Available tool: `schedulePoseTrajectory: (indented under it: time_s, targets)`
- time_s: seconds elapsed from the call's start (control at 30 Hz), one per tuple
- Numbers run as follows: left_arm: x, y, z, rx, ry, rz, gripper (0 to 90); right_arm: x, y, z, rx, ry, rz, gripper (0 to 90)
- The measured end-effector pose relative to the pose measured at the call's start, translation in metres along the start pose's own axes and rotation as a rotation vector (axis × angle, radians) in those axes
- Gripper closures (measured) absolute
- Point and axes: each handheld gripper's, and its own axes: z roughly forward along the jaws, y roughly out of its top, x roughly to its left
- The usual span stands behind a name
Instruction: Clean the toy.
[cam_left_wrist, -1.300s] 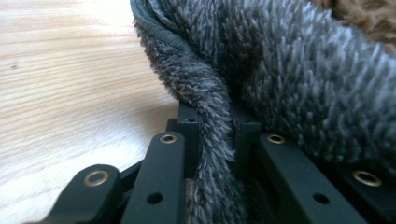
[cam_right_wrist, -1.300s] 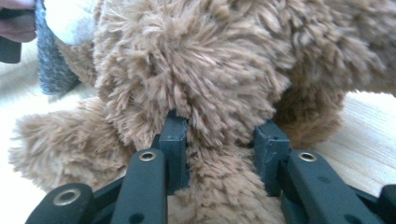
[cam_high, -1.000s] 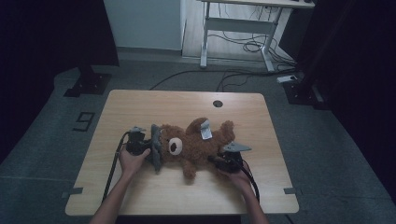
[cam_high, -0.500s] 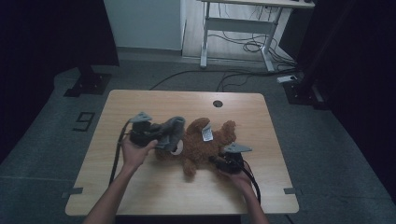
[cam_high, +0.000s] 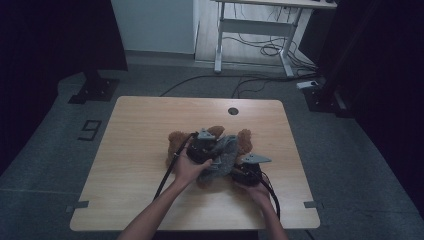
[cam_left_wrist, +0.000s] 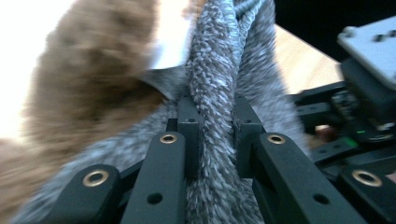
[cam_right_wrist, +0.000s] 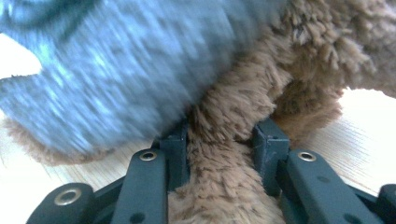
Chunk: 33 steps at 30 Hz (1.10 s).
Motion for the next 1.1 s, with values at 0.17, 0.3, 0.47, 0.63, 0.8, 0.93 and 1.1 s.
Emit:
schedulePoseTrajectory:
  time_s: [0.17,0.3,0.47,0.63,0.8,0.93,1.1]
  targets:
    - [0.022,-0.004,-0.024,0.009,0.108,-0.006,77.7,0.001,0.0,0.0,0.002,-0.005,-0.006,63.5]
    - [0.044,-0.011,-0.045,-0.02,0.126,-0.056,77.6,0.004,0.0,0.0,0.006,-0.007,-0.013,63.6]
    - [0.065,-0.019,-0.069,-0.043,0.186,-0.086,77.5,0.004,0.0,0.0,0.01,-0.01,-0.017,63.6]
    - [0.093,-0.039,-0.083,-0.027,0.233,-0.153,77.5,0.004,-0.001,0.0,0.011,-0.009,-0.013,63.6]
    - [0.112,-0.066,-0.082,0.023,0.251,-0.205,77.4,0.004,-0.001,0.0,0.012,-0.007,-0.013,63.6]
    - [0.118,-0.081,-0.076,0.057,0.256,-0.226,77.4,0.004,-0.001,0.0,0.011,-0.008,-0.013,63.6]
    - [0.114,-0.069,-0.087,0.016,0.226,-0.226,77.4,0.004,-0.001,0.0,0.015,-0.011,-0.013,63.5]
